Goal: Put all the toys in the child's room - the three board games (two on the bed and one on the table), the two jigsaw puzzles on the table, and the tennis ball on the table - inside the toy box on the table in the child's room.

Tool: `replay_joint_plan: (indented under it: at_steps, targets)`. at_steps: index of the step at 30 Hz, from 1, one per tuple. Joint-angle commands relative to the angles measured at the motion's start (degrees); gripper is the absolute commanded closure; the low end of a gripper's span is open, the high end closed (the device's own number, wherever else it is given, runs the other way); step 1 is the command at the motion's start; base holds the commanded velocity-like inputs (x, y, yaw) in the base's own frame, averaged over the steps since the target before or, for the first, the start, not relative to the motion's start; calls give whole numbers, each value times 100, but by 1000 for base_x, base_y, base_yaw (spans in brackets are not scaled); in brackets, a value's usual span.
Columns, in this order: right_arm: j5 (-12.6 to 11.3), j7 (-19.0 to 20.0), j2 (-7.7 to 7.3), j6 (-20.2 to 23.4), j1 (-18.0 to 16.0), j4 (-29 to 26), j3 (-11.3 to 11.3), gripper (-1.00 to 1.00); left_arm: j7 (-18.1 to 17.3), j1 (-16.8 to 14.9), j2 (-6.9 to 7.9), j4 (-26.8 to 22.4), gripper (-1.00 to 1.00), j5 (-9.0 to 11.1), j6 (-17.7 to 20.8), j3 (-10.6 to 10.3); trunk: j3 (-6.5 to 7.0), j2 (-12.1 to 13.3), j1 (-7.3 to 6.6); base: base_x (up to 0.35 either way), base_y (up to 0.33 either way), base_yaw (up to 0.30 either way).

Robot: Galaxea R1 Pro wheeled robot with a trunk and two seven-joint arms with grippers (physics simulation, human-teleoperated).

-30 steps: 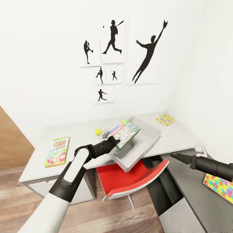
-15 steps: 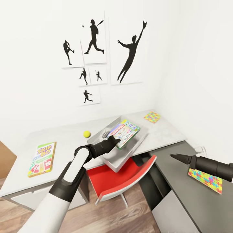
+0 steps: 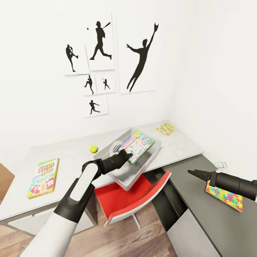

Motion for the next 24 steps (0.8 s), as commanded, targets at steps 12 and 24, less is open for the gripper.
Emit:
replay_joint_plan:
  at_steps: [12,24]
  targets:
    - [-15,-12,-2,43,-5,0,20,-100,54,-6,6,-13,100,60,9,1,-11,-11,4,105,193,-102]
    - [-14,-14,-1,43,-5,0,-1,-100,54,-6,7,-15,100,60,9,1,-11,-11,4,29,51,-36]
